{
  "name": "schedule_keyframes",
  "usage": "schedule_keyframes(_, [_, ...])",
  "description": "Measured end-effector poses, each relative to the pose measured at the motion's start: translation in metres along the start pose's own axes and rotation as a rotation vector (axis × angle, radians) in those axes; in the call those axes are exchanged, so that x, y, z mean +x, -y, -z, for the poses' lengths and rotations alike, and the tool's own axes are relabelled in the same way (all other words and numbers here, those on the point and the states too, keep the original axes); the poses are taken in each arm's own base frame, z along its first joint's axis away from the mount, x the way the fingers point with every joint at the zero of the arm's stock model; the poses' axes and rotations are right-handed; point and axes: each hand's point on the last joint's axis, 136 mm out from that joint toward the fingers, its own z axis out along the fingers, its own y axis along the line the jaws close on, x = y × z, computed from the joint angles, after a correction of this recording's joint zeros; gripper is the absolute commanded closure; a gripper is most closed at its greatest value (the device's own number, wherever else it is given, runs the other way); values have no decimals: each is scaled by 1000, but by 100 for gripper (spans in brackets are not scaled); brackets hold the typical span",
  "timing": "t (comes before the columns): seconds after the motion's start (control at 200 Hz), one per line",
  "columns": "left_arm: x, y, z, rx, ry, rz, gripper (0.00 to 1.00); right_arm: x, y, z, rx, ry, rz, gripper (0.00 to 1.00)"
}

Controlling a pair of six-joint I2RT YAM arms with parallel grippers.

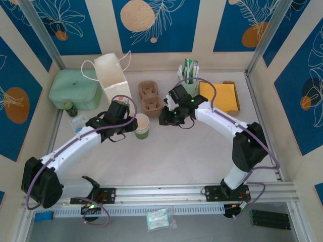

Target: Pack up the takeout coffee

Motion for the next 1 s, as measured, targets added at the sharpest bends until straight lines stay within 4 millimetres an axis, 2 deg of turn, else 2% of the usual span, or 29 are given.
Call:
schedule_keyframes(0.29, [2,1,-4,1,-17,-9,100,4,-1,-6,-44,27,6,63])
schedule_keyframes(0.51, [-3,5,4,9,-16,-25,100,3,-6,-11,-85,35,5,58])
schedule_keyframes(0.755, [-9,9,19,33,18,-25,100,-3,-25,-10,-166,57,4,56])
schedule_keyframes(1.0, [-9,9,20,34,19,-21,100,-6,-39,-12,-230,58,-10,56])
